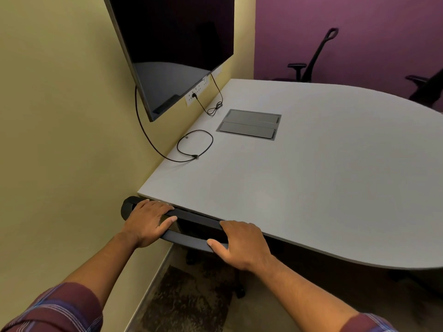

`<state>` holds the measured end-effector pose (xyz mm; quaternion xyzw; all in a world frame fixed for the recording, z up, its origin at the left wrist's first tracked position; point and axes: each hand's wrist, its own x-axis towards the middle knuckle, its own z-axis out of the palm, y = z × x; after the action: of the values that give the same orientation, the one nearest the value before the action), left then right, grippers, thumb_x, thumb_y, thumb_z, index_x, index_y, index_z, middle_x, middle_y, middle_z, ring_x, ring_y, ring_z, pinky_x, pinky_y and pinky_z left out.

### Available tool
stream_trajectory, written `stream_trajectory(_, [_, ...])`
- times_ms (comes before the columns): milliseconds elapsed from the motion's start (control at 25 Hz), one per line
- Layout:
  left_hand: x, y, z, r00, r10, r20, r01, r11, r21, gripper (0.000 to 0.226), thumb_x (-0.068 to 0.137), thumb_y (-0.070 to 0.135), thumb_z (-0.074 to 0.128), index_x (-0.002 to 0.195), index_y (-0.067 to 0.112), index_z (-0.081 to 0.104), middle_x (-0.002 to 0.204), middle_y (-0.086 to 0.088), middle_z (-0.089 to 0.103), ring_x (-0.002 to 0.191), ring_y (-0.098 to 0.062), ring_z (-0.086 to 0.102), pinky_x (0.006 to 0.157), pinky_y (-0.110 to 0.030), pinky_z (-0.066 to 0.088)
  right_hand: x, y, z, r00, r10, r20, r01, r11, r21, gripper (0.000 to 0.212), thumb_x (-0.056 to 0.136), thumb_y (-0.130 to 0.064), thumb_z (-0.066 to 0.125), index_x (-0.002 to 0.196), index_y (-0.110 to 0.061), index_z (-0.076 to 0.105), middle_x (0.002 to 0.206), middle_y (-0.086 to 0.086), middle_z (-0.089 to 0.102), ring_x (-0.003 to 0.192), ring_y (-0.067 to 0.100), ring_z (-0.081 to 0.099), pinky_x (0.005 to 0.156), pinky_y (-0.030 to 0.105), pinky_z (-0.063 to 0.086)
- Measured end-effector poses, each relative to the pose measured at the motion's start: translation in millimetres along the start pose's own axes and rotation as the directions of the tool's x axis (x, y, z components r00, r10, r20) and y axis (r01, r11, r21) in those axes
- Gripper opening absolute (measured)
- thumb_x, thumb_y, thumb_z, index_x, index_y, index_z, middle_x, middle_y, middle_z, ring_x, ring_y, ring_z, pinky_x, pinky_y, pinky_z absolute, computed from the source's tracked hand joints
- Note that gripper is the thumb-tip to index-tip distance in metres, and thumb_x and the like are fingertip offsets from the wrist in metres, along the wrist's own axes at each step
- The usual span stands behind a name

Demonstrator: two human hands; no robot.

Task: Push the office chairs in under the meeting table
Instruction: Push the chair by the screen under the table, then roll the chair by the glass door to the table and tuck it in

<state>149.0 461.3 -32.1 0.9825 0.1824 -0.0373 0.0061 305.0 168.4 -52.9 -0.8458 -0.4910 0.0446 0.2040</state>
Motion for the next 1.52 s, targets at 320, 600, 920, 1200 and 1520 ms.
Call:
stream_trajectory(320, [22.9,47.2,-15.7,0.985,0.116,0.127,-0.096,0.984,-0.148,0.108,0.088,0.095,0.007,0.162,0.026,0.044,0.168,-0.001,0.045,0.160,-0.020,0.029,0.132,-0.044,0.019,-7.3,23.5,-4.5,0.975,0.220,0.032,-0.221,0.944,0.245,0.107,0.091,-0.094,0.015,0.170,-0.021,0.021,0.178,0.003,0.025,0.163,0.021,0.025,0.133,0.047,0.022])
stream_trajectory(600, [79.3,176.9,-15.1,0.933,0.354,0.071,-0.335,0.922,-0.196,0.113,0.086,0.095,0.001,0.171,0.022,0.019,0.180,-0.001,0.018,0.166,-0.015,0.002,0.135,-0.038,-0.003,-74.2,110.4,-31.7,0.868,0.492,-0.066,-0.484,0.868,0.107,0.100,0.094,-0.087,0.008,0.172,-0.024,-0.001,0.182,0.002,-0.003,0.167,0.022,0.000,0.133,0.047,0.002])
stream_trajectory(920, [128.6,340.6,-6.3,0.814,0.581,0.002,-0.571,0.801,-0.178,0.110,0.088,0.093,-0.001,0.172,0.022,0.009,0.180,0.002,0.002,0.165,-0.013,-0.013,0.134,-0.039,-0.009,-184.4,196.2,-101.5,0.685,0.708,-0.168,-0.711,0.701,0.056,0.089,0.105,-0.076,0.016,0.171,-0.020,-0.007,0.181,0.004,-0.012,0.167,0.022,-0.010,0.131,0.045,-0.010])
stream_trajectory(1200, [131.5,535.3,6.1,0.681,0.732,-0.015,-0.724,0.670,-0.164,0.110,0.087,0.092,-0.005,0.172,0.023,0.010,0.181,-0.001,0.003,0.165,-0.018,-0.011,0.135,-0.042,-0.007,-326.3,281.7,-163.3,0.448,0.816,-0.366,-0.856,0.509,0.089,0.089,0.106,-0.072,0.029,0.172,-0.018,0.002,0.182,0.005,-0.002,0.167,0.023,-0.003,0.134,0.047,-0.003])
stream_trajectory(1520, [126.2,769.8,-11.0,0.519,0.844,-0.136,-0.853,0.499,-0.156,0.101,0.094,0.090,0.001,0.172,0.027,0.012,0.181,0.001,0.000,0.163,-0.017,-0.016,0.129,-0.039,-0.016,-477.3,384.8,-260.0,0.249,0.829,-0.500,-0.951,0.306,0.033,0.089,0.106,-0.070,0.029,0.171,-0.014,0.009,0.181,0.009,0.005,0.167,0.026,0.005,0.135,0.051,0.009])
